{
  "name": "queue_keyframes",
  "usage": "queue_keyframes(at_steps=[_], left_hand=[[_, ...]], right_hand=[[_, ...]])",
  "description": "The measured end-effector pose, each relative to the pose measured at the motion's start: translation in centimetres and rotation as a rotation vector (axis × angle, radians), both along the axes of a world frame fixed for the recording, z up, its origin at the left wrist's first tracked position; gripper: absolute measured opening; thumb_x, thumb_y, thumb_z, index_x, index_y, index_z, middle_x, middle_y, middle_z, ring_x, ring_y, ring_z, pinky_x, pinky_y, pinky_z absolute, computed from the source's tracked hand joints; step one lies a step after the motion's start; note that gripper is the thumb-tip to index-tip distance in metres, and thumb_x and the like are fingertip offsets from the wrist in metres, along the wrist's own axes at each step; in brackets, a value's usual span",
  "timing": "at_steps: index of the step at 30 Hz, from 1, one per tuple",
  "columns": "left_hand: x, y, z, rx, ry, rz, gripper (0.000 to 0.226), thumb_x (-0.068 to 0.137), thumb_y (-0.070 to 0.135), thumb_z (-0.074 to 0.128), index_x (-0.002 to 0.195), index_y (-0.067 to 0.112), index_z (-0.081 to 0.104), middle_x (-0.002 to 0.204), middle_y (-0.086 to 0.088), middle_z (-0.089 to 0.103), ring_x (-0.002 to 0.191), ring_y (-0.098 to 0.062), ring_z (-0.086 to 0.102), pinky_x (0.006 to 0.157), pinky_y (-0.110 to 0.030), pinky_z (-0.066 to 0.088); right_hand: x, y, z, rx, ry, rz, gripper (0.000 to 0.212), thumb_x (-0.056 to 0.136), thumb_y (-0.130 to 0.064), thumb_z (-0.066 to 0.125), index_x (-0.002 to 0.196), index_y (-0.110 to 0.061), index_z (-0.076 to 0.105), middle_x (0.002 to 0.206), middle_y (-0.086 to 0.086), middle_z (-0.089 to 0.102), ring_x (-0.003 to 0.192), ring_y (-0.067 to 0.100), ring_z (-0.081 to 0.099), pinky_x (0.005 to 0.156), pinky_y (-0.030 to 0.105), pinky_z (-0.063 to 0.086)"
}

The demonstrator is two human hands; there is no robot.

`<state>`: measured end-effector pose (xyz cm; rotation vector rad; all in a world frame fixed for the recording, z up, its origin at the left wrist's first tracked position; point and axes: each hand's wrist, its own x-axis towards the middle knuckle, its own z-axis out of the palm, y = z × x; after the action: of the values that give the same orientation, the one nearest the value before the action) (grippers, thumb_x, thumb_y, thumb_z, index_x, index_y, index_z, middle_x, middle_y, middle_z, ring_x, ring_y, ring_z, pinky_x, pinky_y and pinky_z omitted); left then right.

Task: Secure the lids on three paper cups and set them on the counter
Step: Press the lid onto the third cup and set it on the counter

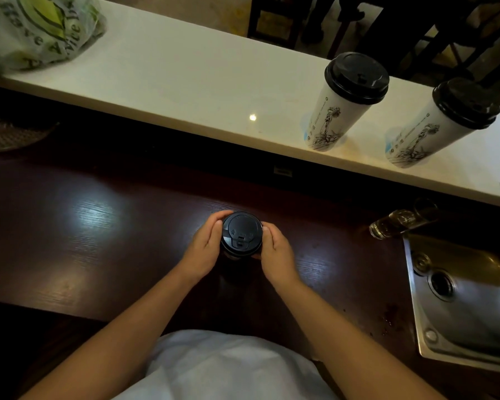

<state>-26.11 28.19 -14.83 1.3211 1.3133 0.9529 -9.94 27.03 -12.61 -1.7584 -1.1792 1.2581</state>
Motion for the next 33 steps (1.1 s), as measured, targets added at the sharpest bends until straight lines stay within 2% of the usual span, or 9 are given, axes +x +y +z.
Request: queue_keyframes(at_steps=[4, 7, 9, 13, 17, 21, 24, 29, 33], left_hand=[[0.0, 0.0, 0.2, 0.036, 0.056, -0.017, 0.038, 0.107, 0.015, 0.034, 0.143, 0.017, 0.044, 0.137, 0.008, 0.057, 0.128, 0.003, 0.051, 0.107, -0.015, 0.039], [0.0, -0.1, 0.2, 0.088, 0.122, -0.026, 0.050, 0.106, 0.007, 0.035, 0.154, 0.016, 0.029, 0.155, 0.004, 0.040, 0.143, -0.002, 0.037, 0.117, -0.017, 0.027], [0.2, -0.1, 0.5, 0.089, 0.147, -0.045, 0.051, 0.105, 0.005, 0.035, 0.154, 0.016, 0.031, 0.156, 0.000, 0.041, 0.144, -0.007, 0.038, 0.119, -0.022, 0.029], [0.6, -0.3, 1.4, 0.024, 0.098, 0.026, 0.047, 0.101, 0.000, 0.039, 0.142, 0.018, 0.051, 0.136, 0.001, 0.061, 0.123, -0.003, 0.057, 0.106, -0.022, 0.046], [0.3, 0.0, 1.5, -0.064, 0.001, 0.170, 0.040, 0.097, 0.003, 0.044, 0.126, 0.024, 0.062, 0.122, 0.010, 0.068, 0.113, -0.005, 0.064, 0.098, -0.038, 0.054], [0.4, 0.5, 1.8, -0.109, -0.019, 0.260, 0.020, 0.100, 0.016, 0.052, 0.111, 0.028, 0.063, 0.109, 0.008, 0.070, 0.098, -0.011, 0.069, 0.077, -0.032, 0.062], [0.4, 1.0, 1.9, -0.163, 0.008, 0.277, 0.013, 0.101, 0.024, 0.053, 0.105, 0.020, 0.065, 0.098, 0.000, 0.070, 0.092, -0.020, 0.070, 0.063, -0.024, 0.059], [0.6, 1.1, 2.1, -0.234, 0.012, 0.222, 0.023, 0.103, 0.032, 0.048, 0.101, 0.018, 0.065, 0.098, -0.009, 0.071, 0.086, -0.023, 0.072, 0.057, -0.032, 0.061], [0.8, 0.8, 1.8, -0.233, 0.026, 0.217, 0.026, 0.104, 0.036, 0.044, 0.097, 0.024, 0.065, 0.098, -0.007, 0.071, 0.091, -0.023, 0.072, 0.066, -0.041, 0.064]], right_hand=[[0.1, 0.3, 0.5, -0.010, 0.005, -0.021, 0.029, 0.108, -0.026, 0.036, 0.109, -0.028, 0.065, 0.108, -0.001, 0.070, 0.102, 0.015, 0.069, 0.080, 0.034, 0.062], [0.2, 0.6, 1.3, -0.037, -0.009, -0.033, 0.030, 0.107, -0.027, 0.037, 0.110, -0.020, 0.066, 0.105, 0.001, 0.070, 0.096, 0.016, 0.069, 0.064, 0.024, 0.061], [0.4, 0.9, 1.6, -0.061, -0.006, -0.057, 0.028, 0.106, -0.028, 0.040, 0.108, -0.020, 0.067, 0.103, 0.001, 0.071, 0.093, 0.018, 0.070, 0.061, 0.025, 0.060], [0.7, 1.0, 2.2, -0.133, 0.239, -0.180, 0.020, 0.103, -0.016, 0.050, 0.110, -0.012, 0.068, 0.107, 0.007, 0.073, 0.094, 0.018, 0.071, 0.075, 0.034, 0.063], [0.9, 0.6, 2.7, -0.125, 0.401, -0.244, 0.020, 0.101, -0.002, 0.050, 0.112, -0.006, 0.066, 0.107, 0.011, 0.072, 0.099, 0.019, 0.069, 0.089, 0.031, 0.058], [0.6, 0.1, 2.6, -0.108, 0.443, -0.245, 0.025, 0.100, 0.003, 0.050, 0.119, -0.002, 0.065, 0.114, 0.013, 0.072, 0.106, 0.020, 0.068, 0.093, 0.028, 0.056], [0.2, -0.1, 2.3, -0.091, 0.450, -0.247, 0.026, 0.102, -0.001, 0.049, 0.116, -0.010, 0.069, 0.112, 0.007, 0.074, 0.104, 0.014, 0.070, 0.090, 0.025, 0.056], [-0.4, 0.0, 2.3, -0.128, 0.454, -0.273, 0.025, 0.105, -0.012, 0.047, 0.116, -0.015, 0.069, 0.106, -0.003, 0.074, 0.099, 0.009, 0.069, 0.085, 0.023, 0.056], [-0.6, 0.1, 1.6, -0.139, 0.439, -0.271, 0.025, 0.105, -0.020, 0.046, 0.108, -0.023, 0.071, 0.109, -0.004, 0.075, 0.106, 0.011, 0.069, 0.094, 0.030, 0.056]])
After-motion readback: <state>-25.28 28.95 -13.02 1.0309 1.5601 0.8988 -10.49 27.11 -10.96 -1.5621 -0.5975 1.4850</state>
